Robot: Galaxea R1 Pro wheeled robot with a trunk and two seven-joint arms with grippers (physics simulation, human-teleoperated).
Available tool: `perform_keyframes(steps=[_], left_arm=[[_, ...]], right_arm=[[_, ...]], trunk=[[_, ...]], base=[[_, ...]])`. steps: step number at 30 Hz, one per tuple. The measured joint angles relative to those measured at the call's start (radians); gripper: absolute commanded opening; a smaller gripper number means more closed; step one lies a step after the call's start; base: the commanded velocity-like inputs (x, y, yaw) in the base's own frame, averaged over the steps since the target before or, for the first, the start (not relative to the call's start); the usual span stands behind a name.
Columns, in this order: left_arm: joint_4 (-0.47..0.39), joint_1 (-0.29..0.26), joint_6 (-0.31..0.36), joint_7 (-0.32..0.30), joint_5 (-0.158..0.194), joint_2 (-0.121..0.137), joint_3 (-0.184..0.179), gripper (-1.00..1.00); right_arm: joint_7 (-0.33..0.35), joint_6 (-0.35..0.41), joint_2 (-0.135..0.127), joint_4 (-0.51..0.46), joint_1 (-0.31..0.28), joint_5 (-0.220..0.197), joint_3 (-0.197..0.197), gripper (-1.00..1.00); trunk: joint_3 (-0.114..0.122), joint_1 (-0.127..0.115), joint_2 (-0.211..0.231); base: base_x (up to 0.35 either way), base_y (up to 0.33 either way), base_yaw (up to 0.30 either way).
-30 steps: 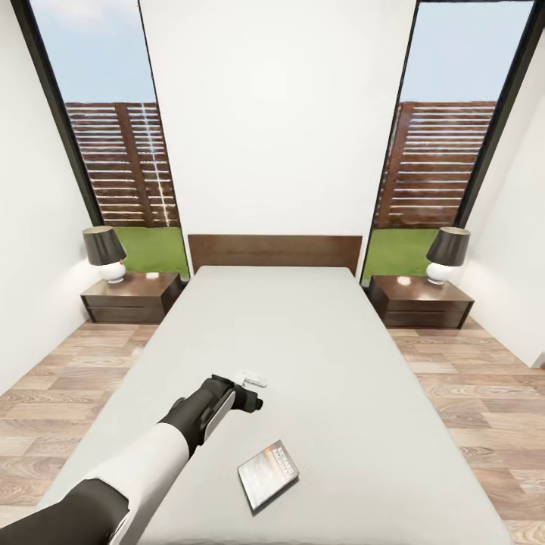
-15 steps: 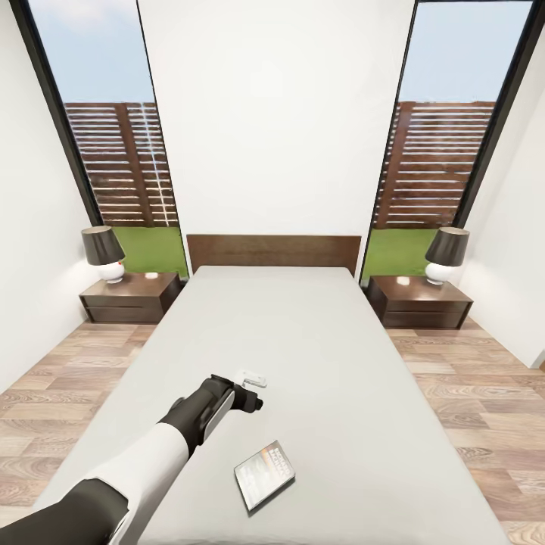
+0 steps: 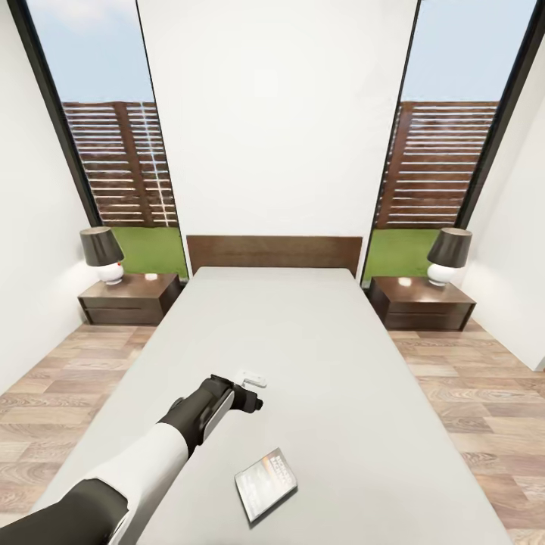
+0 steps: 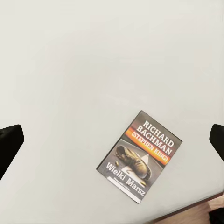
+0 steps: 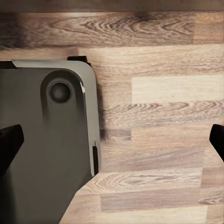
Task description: In the bedroom, move the book from the bed onto either nightstand, and place the two sandals side by side next to the bed.
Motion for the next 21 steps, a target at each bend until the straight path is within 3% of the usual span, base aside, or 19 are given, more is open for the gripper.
perform_keyframes(steps=[21], left_arm=[[0.000, 0.000, -0.001, -0.001, 0.002, 0.000, 0.001, 1.00]], right_arm=[[0.000, 0.000, 0.003, 0.000, 0.002, 0.000, 0.000, 1.00]], trunk=[[0.000, 0.000, 0.000]], base=[[0.018, 0.005, 0.000]])
